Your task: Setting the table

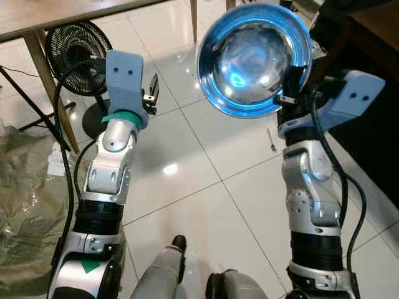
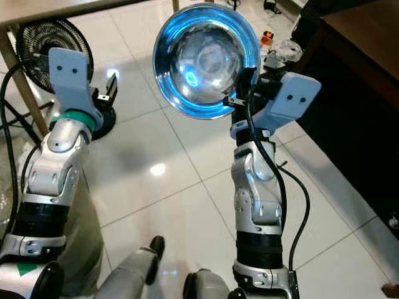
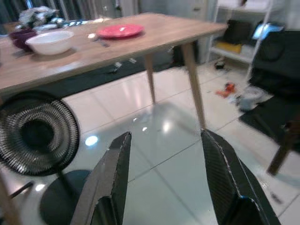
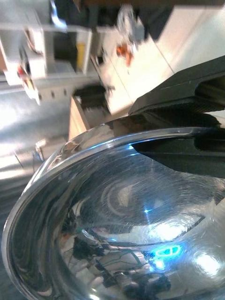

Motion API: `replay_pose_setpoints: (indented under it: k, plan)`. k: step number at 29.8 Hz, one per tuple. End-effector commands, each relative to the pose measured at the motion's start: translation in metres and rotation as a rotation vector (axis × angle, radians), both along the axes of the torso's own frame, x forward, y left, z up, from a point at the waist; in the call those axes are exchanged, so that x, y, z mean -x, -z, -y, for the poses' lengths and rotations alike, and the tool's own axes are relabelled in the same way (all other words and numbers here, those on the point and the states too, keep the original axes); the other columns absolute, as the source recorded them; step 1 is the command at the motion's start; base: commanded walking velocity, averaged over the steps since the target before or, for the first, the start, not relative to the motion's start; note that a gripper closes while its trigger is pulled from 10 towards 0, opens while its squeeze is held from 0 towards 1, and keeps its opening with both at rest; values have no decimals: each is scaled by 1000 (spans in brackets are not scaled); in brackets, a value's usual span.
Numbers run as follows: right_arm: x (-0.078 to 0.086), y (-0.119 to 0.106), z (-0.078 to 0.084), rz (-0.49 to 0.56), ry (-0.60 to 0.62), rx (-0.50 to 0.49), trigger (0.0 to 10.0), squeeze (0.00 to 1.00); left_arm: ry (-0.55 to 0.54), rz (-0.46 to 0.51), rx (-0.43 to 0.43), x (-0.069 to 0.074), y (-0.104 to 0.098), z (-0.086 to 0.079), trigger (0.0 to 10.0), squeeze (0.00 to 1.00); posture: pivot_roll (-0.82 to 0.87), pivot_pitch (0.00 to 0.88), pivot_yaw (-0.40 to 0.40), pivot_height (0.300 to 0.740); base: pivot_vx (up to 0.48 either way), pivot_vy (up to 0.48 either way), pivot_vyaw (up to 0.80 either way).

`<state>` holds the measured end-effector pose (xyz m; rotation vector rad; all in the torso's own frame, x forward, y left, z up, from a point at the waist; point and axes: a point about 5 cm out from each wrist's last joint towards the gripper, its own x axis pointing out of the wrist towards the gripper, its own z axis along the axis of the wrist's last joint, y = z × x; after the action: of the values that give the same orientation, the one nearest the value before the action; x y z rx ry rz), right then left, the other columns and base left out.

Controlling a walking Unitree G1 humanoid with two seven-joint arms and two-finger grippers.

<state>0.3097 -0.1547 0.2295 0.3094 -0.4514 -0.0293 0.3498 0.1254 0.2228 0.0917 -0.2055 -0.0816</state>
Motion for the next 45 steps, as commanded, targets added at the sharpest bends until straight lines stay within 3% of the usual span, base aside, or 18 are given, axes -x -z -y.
replay_pose_setpoints:
  k: [1,36,45]
  plan:
    - [1,-3,-2,18,-4,-10,10000,0,-19,-5,-4,-2,1,-3,10000,0,167,91,33,740,454,0,0]
    - [0,-5,-4,26,-20,11,10000,0,-31,5,-1,-2,1,-4,10000,0,172,100,28,740,455,0,0]
    - [-1,-5,-5,22,-25,21,10000,0,-39,11,-7,-2,0,-6,10000,0,180,104,27,740,455,0,558]
